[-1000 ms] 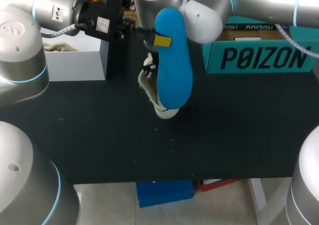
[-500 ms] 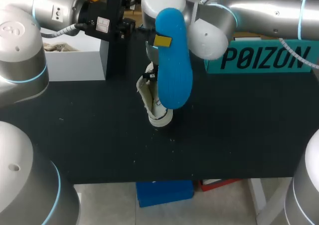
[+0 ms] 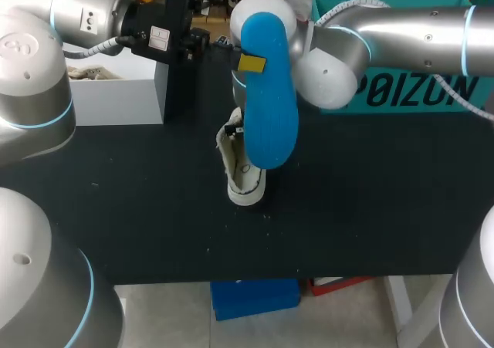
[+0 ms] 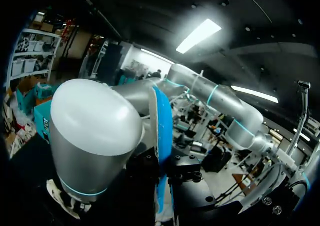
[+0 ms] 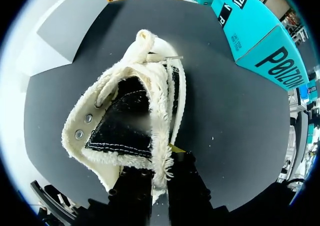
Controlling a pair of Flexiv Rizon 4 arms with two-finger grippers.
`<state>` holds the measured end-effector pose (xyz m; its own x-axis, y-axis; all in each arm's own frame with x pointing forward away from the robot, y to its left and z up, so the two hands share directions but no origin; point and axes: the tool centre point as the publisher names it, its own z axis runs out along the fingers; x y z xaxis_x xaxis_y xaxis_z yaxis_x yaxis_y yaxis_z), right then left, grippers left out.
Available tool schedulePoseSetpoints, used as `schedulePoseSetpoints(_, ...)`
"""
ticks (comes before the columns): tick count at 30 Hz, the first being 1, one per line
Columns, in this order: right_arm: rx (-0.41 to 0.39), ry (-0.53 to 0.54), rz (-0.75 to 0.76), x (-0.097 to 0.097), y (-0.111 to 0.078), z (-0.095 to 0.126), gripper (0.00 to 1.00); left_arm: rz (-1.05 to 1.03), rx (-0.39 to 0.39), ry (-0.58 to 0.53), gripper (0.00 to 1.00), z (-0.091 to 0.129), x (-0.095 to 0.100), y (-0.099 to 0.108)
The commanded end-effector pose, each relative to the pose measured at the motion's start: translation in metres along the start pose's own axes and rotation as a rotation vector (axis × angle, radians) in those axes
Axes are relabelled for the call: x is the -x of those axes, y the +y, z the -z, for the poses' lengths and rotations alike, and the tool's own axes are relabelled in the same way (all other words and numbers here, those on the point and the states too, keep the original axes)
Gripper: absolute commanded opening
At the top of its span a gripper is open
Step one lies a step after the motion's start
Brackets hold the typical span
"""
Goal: Take the shoe out of the shoebox, open the shoe tongue, remove and reinsert the insole, then place the shoe into the shoebox
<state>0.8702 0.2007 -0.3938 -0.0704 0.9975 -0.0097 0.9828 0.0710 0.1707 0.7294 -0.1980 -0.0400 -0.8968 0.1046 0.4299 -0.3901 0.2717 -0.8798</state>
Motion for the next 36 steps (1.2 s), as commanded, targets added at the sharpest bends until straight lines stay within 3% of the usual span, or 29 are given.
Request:
schedulePoseSetpoints(1, 0.021, -0.014, 0.001, -0.001, -0.001, -0.004, 0.24, -0.001, -0.001, -0.002, 0.0, -0.001, 0.0, 0.001)
schedulePoseSetpoints(2, 0.018, -0.015, -0.003, 0.001, -0.002, -0.003, 1.0, -0.001, -0.001, -0.002, 0.0, -0.001, 0.0, 0.001)
schedulePoseSetpoints(6, 0.018, -0.024, -0.02, 0.009, -0.003, 0.002, 1.0, -0.001, -0.001, -0.002, 0.0, -0.001, 0.0, 0.001)
schedulePoseSetpoints(13, -0.003, 0.005, -0.039, 0.023, -0.003, 0.03, 1.0, -0.001, -0.001, -0.002, 0.0, -0.001, 0.0, 0.001)
schedulePoseSetpoints(21, -0.015, 0.242, -0.044, 0.035, -0.007, 0.07, 1.0, -0.001, -0.001, -0.002, 0.0, -0.001, 0.0, 0.001)
schedulePoseSetpoints(28, 0.068, 0.529, -0.037, 0.041, -0.009, 0.101, 1.0, -0.001, -0.001, -0.002, 0.0, -0.001, 0.0, 0.001)
schedulePoseSetpoints(36, 0.086, 0.553, -0.041, 0.043, -0.008, 0.103, 1.0, -0.001, -0.001, -0.002, 0.0, -0.001, 0.0, 0.001)
